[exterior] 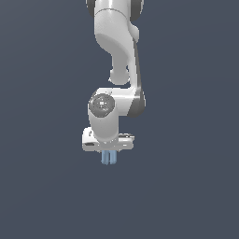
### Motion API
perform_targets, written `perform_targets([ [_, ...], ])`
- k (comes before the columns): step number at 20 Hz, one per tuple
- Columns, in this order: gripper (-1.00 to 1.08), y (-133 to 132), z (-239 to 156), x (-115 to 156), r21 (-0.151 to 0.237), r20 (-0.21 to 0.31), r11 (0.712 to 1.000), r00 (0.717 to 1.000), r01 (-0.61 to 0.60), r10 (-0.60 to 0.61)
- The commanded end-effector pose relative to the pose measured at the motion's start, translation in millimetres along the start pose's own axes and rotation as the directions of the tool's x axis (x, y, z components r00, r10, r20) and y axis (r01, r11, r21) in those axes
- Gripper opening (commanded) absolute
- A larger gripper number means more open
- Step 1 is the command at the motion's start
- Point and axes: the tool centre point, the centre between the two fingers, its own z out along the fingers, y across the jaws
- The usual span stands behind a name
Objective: Pick up the object and move it to a goal position.
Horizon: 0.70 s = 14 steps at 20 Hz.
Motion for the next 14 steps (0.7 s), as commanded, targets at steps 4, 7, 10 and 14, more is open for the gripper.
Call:
perform_targets([
  [4, -1.00, 22.2, -46.2, 3.1, 0.000, 0.000, 1.000, 1.000, 0.000, 0.000],
  [7, -1.00, 30.2, -62.8, 4.8, 0.000, 0.000, 1.000, 1.000, 0.000, 0.000],
  [10, -1.00, 35.2, -73.3, 6.0, 0.000, 0.000, 1.000, 1.000, 0.000, 0.000],
  [14, -1.00, 37.5, -78.0, 7.2, 0.000, 0.000, 1.000, 1.000, 0.000, 0.000],
])
